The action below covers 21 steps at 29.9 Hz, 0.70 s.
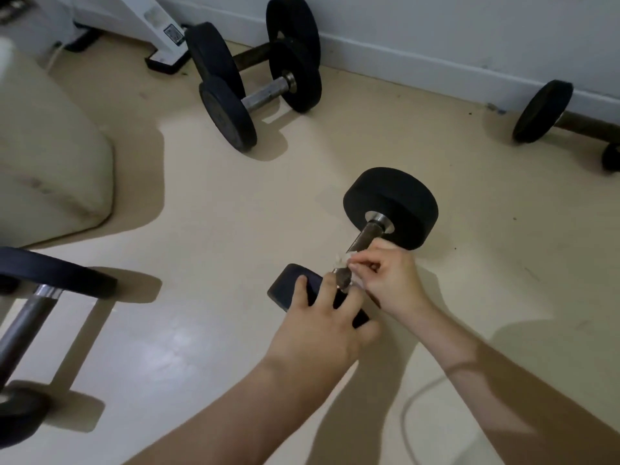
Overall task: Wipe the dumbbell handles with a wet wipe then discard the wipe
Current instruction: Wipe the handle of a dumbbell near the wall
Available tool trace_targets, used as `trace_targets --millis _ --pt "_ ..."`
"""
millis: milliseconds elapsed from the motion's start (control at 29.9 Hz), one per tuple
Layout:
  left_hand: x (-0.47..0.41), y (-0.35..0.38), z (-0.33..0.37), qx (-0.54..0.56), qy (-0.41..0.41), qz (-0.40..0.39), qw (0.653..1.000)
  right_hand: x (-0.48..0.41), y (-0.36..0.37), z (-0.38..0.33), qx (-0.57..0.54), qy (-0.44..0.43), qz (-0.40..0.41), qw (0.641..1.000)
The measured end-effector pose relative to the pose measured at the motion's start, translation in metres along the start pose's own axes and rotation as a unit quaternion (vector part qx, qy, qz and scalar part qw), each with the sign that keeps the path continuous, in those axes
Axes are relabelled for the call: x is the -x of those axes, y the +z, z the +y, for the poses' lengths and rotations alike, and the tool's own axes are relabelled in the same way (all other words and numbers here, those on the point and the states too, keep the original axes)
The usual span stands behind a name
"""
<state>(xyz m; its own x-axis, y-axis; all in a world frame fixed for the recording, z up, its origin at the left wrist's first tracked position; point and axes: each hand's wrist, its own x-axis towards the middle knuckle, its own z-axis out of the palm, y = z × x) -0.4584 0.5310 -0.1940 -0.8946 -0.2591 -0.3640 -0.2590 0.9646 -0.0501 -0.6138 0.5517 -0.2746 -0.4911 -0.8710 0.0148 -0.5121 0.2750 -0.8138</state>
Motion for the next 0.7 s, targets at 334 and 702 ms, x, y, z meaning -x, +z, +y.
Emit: trace_targets --millis 334,702 --pt "-0.014 0.0 -0.061 0.028 -0.062 -0.024 0.997 -0.016 0.025 -0.019 0.009 0.043 -0.01 0.999" --pt "-0.001 0.018 -0.077 0.168 -0.107 0.061 0.978 -0.008 0.031 -0.026 0.014 0.026 -0.066 0.997"
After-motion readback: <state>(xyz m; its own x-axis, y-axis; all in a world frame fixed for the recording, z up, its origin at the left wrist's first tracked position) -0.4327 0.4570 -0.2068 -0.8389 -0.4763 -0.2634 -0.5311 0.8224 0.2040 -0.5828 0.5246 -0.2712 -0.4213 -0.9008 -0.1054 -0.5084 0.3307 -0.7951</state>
